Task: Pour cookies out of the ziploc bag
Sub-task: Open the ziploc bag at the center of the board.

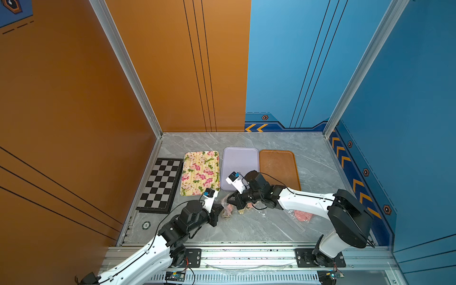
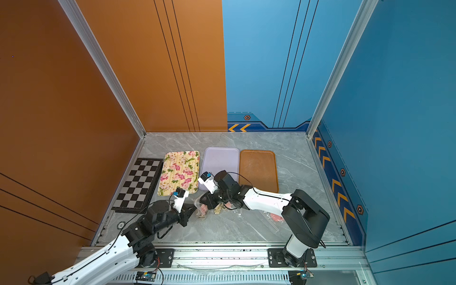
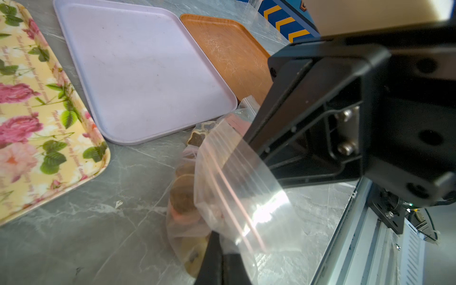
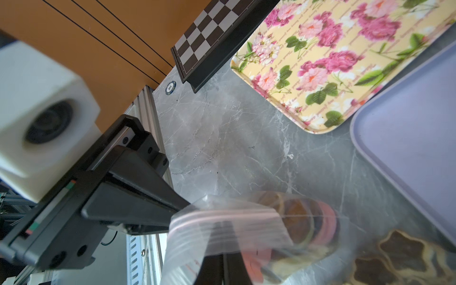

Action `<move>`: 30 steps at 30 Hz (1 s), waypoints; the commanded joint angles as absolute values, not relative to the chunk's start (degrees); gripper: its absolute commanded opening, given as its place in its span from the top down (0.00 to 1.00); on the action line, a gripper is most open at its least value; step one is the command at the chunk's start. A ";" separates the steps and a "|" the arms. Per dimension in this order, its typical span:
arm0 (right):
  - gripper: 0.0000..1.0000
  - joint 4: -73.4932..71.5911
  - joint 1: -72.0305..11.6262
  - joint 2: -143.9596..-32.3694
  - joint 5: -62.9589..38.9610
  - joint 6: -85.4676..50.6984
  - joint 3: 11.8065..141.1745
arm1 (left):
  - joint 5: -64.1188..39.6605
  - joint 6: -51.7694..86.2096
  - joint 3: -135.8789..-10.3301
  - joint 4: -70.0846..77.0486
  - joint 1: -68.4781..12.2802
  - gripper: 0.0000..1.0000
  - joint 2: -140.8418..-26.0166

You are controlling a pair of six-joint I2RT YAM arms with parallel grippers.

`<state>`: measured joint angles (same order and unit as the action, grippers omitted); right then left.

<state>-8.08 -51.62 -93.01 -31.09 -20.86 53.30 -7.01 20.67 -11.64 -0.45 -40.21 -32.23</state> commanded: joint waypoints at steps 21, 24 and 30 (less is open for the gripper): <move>0.51 -4.57 -51.89 -93.40 -26.90 -18.02 51.30 | -5.88 21.62 -10.81 -0.99 -40.12 1.00 -31.27; 0.46 -3.33 -51.94 -93.01 -26.29 -17.73 52.00 | -6.30 21.23 -10.66 -1.04 -40.08 1.00 -31.26; 0.44 8.85 -51.78 -93.89 -25.11 -11.06 59.97 | -7.13 21.18 -10.77 -1.55 -39.91 1.00 -30.72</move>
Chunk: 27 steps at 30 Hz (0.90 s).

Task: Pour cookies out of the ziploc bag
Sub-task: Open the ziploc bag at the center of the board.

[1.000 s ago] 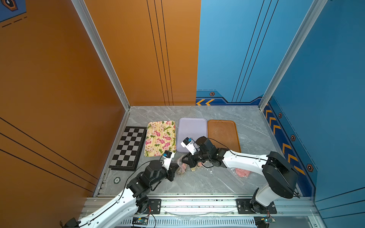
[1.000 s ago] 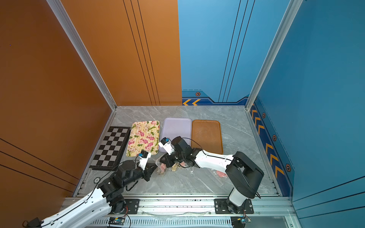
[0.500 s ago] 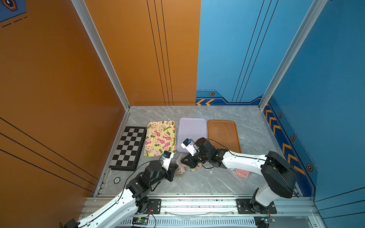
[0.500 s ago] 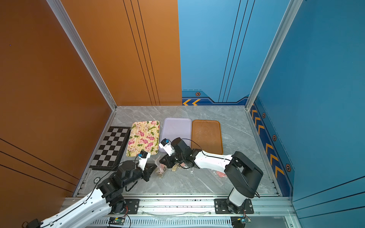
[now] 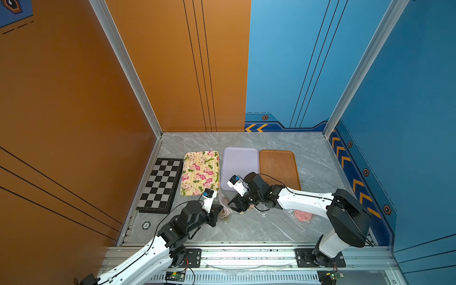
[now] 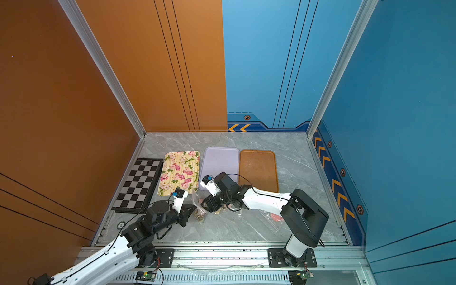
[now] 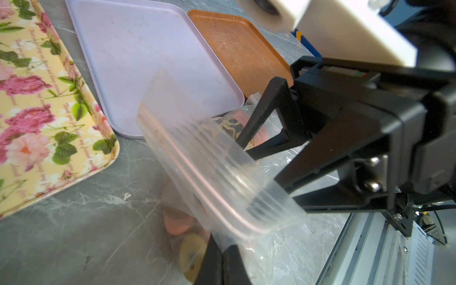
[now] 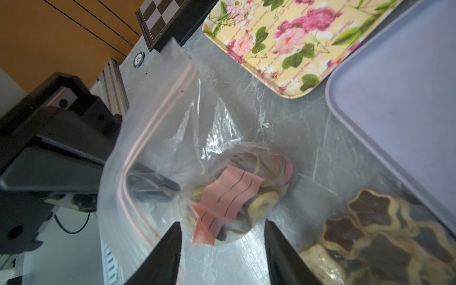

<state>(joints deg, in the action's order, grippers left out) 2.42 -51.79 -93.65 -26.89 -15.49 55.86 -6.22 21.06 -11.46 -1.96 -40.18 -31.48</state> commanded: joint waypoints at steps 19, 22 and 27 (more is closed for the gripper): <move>0.44 -18.97 -44.03 -89.07 -27.54 -22.97 43.48 | -6.46 21.87 -11.58 -6.74 -38.93 1.00 -24.34; 0.44 -18.19 -44.46 -90.48 -28.98 -22.79 44.49 | -6.07 21.88 -11.50 -7.70 -38.85 1.00 -22.81; 0.44 -16.08 -45.72 -91.83 -28.66 -21.06 45.90 | -6.15 21.97 -11.59 -9.09 -38.69 1.00 -20.38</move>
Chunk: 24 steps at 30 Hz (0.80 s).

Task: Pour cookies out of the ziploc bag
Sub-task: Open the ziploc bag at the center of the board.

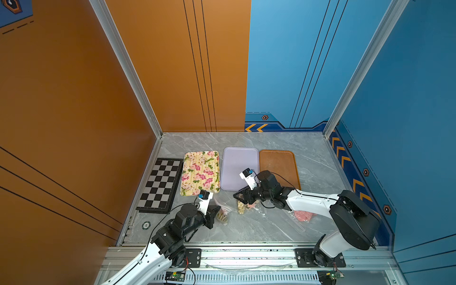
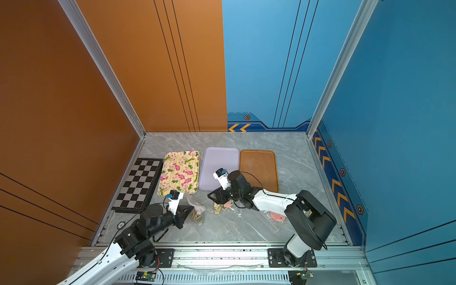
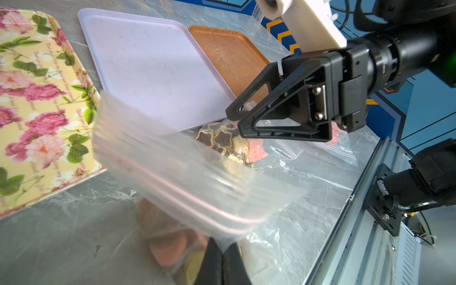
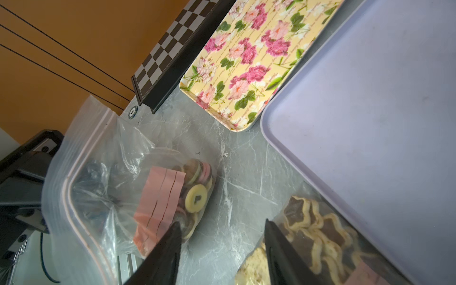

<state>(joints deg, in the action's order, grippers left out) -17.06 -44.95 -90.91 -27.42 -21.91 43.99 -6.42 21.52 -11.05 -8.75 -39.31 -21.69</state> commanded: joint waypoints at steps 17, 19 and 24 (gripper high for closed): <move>0.45 -18.01 -50.71 -98.74 -32.35 -18.90 50.54 | -7.00 22.49 -10.24 -8.72 -37.79 1.00 -18.76; 0.45 -21.17 -51.02 -98.75 -34.30 -19.92 50.00 | -7.21 22.85 -9.94 -8.53 -37.83 1.00 -18.53; 0.45 -23.22 -51.84 -96.98 -36.60 -19.91 48.69 | -7.21 23.11 -10.11 -8.45 -37.88 1.00 -18.47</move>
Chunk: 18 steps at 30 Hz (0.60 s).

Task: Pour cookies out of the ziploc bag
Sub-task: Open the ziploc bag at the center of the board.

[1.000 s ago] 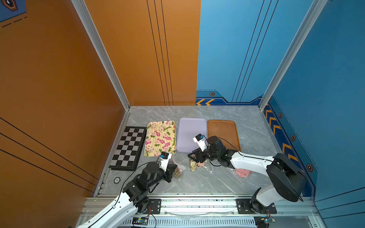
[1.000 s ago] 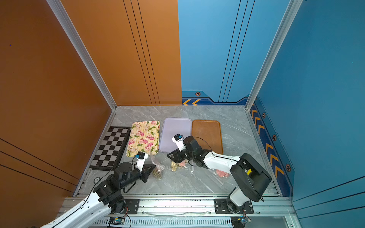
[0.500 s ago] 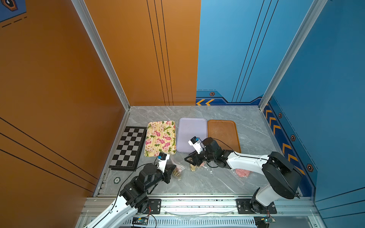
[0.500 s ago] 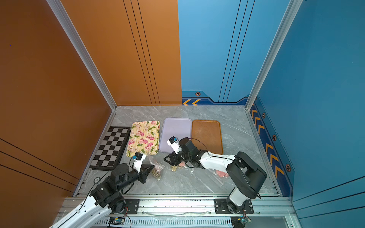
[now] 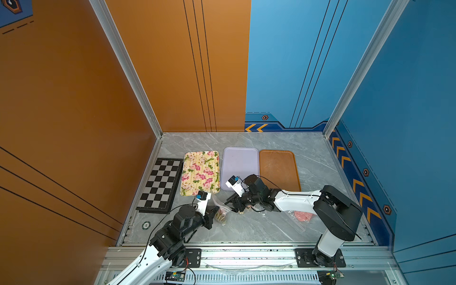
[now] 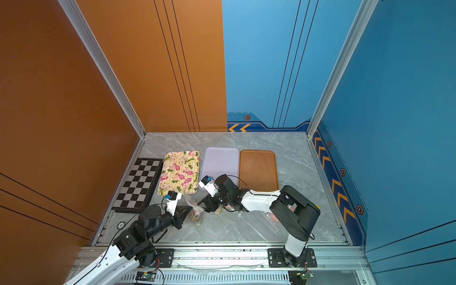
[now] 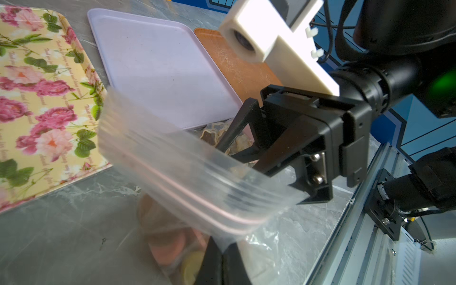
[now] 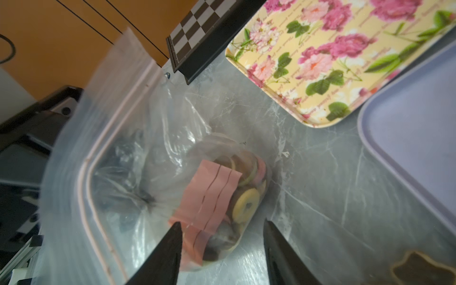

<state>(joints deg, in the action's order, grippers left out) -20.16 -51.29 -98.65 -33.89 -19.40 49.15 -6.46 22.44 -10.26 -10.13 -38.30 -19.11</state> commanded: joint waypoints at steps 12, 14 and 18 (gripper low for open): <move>0.44 -23.89 -53.65 -96.56 -40.91 -19.25 49.00 | -6.51 23.82 -9.05 -4.78 -37.97 1.00 -20.81; 0.44 -22.83 -53.86 -97.33 -40.60 -18.83 49.55 | -7.00 23.86 -8.98 -4.23 -37.97 1.00 -20.90; 0.45 -22.03 -54.31 -98.70 -40.25 -18.81 50.53 | -7.29 23.82 -8.78 -3.87 -37.97 1.00 -20.53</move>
<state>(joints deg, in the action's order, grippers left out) -22.96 -53.69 -98.59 -39.29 -19.49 49.21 -6.46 23.53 -9.37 -7.49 -38.30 -21.06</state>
